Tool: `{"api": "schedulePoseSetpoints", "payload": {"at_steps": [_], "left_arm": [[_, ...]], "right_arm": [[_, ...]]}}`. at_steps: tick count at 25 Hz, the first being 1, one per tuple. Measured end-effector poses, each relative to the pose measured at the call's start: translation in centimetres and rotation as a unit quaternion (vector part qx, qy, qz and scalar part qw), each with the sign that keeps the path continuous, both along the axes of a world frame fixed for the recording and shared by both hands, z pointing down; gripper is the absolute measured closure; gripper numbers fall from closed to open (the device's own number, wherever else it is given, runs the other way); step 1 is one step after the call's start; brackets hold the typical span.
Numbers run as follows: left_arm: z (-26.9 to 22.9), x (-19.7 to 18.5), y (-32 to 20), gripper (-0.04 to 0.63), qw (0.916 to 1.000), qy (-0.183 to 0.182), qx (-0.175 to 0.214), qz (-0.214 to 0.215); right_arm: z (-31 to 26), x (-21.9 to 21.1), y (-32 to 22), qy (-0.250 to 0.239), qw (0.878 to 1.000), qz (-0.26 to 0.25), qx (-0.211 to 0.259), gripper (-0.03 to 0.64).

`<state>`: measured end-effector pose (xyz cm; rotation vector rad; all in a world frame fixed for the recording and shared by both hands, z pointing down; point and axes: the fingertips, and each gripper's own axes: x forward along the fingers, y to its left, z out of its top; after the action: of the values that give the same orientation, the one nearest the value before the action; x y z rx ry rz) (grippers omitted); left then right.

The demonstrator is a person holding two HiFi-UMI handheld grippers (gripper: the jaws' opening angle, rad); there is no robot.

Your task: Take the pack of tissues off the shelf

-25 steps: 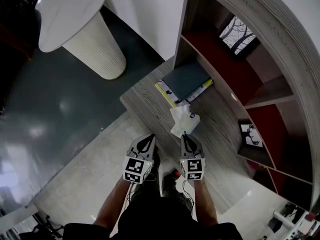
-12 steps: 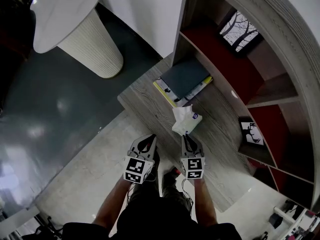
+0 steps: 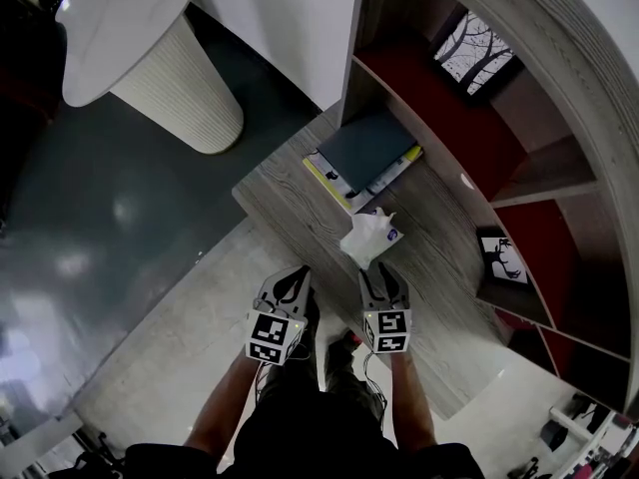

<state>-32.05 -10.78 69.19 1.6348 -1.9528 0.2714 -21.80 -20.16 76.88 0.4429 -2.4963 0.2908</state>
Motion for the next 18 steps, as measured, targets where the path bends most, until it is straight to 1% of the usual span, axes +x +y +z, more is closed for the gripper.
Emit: {"api": "schedulePoseSetpoints", "payload": {"at_steps": [6, 12, 15, 18], "left_arm": [[-0.8, 0.8, -0.2, 0.588, 1.0, -0.005, 0.006, 0.003], [-2.4, 1.8, -0.8, 0.588, 0.9994, -0.02, 0.023, 0.014], [-3.4, 2.5, -1.1, 0.588, 0.999, -0.027, 0.03, 0.02], [-4.1, 3.4, -1.1, 0.588, 0.9986, -0.033, 0.033, 0.023]], "right_arm": [[-1.3, 0.3, -0.1, -0.012, 1.0, 0.001, 0.001, 0.428], [-4.1, 0.9, -0.6, -0.039, 0.999, 0.008, 0.002, 0.43], [-5.8, 1.6, -1.1, -0.051, 0.998, 0.014, 0.015, 0.436], [-7.7, 2.5, -1.6, -0.064, 0.997, 0.02, 0.033, 0.46]]}}
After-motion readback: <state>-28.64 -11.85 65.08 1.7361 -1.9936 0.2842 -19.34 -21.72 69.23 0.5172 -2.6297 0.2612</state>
